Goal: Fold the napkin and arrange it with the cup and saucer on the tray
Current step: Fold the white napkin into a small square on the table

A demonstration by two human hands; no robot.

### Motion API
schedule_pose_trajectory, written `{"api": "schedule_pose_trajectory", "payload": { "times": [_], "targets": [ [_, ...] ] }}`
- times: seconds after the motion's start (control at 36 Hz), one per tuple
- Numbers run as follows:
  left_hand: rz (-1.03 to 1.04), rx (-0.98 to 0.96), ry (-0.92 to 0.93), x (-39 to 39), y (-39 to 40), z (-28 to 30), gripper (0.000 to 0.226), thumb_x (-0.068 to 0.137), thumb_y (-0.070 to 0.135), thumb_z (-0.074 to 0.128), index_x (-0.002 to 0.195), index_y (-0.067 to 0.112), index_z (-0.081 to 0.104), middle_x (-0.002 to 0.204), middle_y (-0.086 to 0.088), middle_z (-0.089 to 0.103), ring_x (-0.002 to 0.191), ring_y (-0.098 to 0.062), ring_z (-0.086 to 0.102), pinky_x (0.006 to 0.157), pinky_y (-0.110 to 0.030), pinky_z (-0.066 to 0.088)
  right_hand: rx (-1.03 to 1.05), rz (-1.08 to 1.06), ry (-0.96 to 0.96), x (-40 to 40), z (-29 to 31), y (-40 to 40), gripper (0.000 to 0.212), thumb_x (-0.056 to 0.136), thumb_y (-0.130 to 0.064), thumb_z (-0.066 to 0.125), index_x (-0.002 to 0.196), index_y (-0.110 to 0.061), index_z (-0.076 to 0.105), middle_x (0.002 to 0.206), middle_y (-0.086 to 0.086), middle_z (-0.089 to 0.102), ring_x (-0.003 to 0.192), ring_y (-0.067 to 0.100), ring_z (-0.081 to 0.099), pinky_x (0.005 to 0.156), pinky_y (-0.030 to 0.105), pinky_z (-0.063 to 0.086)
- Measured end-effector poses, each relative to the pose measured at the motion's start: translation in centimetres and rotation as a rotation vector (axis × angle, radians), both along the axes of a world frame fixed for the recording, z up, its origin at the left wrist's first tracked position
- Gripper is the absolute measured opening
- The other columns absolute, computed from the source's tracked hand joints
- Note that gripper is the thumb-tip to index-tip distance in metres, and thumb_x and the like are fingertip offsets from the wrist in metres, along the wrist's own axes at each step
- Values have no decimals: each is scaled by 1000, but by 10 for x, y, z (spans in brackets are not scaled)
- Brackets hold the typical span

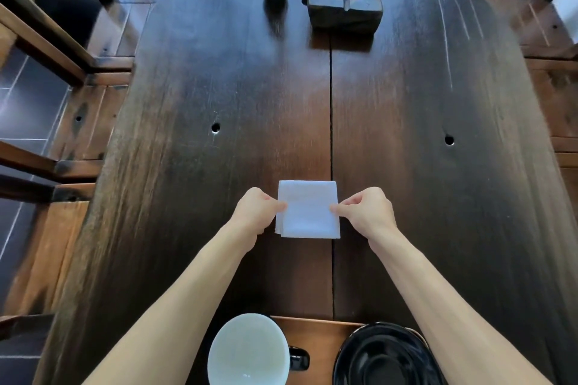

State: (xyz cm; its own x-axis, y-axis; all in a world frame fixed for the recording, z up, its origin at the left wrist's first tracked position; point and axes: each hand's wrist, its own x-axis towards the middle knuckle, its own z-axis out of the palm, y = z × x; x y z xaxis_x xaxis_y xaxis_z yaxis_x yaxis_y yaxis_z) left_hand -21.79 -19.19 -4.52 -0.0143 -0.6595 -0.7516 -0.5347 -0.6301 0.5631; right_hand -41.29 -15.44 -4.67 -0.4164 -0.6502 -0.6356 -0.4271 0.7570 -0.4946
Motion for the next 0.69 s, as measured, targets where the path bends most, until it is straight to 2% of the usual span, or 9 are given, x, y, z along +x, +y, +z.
{"api": "schedule_pose_trajectory", "payload": {
  "times": [0.06, 0.08, 0.17, 0.25, 0.36, 0.44, 0.5, 0.58, 0.69],
  "targets": [
    [9, 5, 32, 2, 1, 3, 7, 90, 10, 58, 88, 10, 65, 75, -12, 40, 55, -16, 28, 52, -27, 25, -12, -20, -36, 0, 0, 3, 15, 78, -28, 82, 81, -15, 76, 92, -2, 72, 89, 16, 65, 77, 39, 57],
    [23, 11, 54, 3, 2, 5, 7, 90, 9, 57, 87, 8, 64, 80, -13, 42, 57, -16, 29, 52, -27, 25, -27, -35, -64, -1, 1, 5, 15, 79, -26, 82, 82, -13, 76, 94, -1, 72, 88, 13, 64, 71, 33, 53],
    [56, 24, 134, 7, 5, 10, 24, 92, 9, 58, 96, -11, 69, 84, -12, 47, 57, -14, 30, 52, -26, 24, -86, -63, -135, -2, 12, 12, 14, 82, -21, 80, 80, -8, 78, 94, -1, 73, 85, 4, 60, 60, 23, 41],
    [34, 10, 178, 9, 11, 25, 19, 95, 13, 60, 97, 0, 73, 82, -10, 52, 56, -12, 33, 50, -24, 27, -133, -89, -177, -5, 27, 22, 13, 83, -22, 79, 80, -9, 79, 91, -1, 74, 87, 4, 60, 63, 24, 41],
    [31, 8, 235, 7, 25, 47, 20, 97, 18, 60, 106, 4, 72, 77, -4, 58, 51, -8, 37, 41, -16, 33, -181, -118, -205, -8, 52, 36, 14, 85, -23, 78, 85, -9, 79, 87, -6, 71, 88, 5, 60, 62, 20, 38],
    [43, 17, 286, 9, 40, 61, 22, 97, 20, 60, 109, 6, 72, 84, -7, 64, 51, -8, 37, 43, -16, 35, -206, -128, -243, -11, 71, 49, 15, 86, -23, 77, 88, -8, 79, 90, -6, 70, 86, 1, 56, 62, 18, 35],
    [63, 29, 352, 12, 50, 67, 22, 97, 20, 61, 106, 4, 74, 85, -12, 61, 49, -8, 34, 42, -17, 32, -209, -133, -269, -13, 80, 61, 15, 86, -23, 77, 89, -8, 80, 91, -6, 71, 86, -1, 55, 64, 17, 35],
    [84, 42, 414, 14, 68, 73, 24, 96, 18, 61, 104, -1, 74, 77, -10, 53, 49, -8, 31, 39, -17, 29, -212, -127, -291, -14, 92, 79, 14, 86, -24, 77, 88, -10, 80, 91, -9, 71, 86, -3, 55, 65, 16, 35],
    [46, 6, 360, 12, 99, 82, 23, 97, 21, 62, 102, 2, 75, 68, -4, 55, 48, -8, 30, 38, -16, 29, -226, -129, -334, -17, 100, 110, 12, 86, -23, 77, 86, -12, 81, 87, -11, 72, 85, -1, 57, 69, 21, 39]
  ]
}}
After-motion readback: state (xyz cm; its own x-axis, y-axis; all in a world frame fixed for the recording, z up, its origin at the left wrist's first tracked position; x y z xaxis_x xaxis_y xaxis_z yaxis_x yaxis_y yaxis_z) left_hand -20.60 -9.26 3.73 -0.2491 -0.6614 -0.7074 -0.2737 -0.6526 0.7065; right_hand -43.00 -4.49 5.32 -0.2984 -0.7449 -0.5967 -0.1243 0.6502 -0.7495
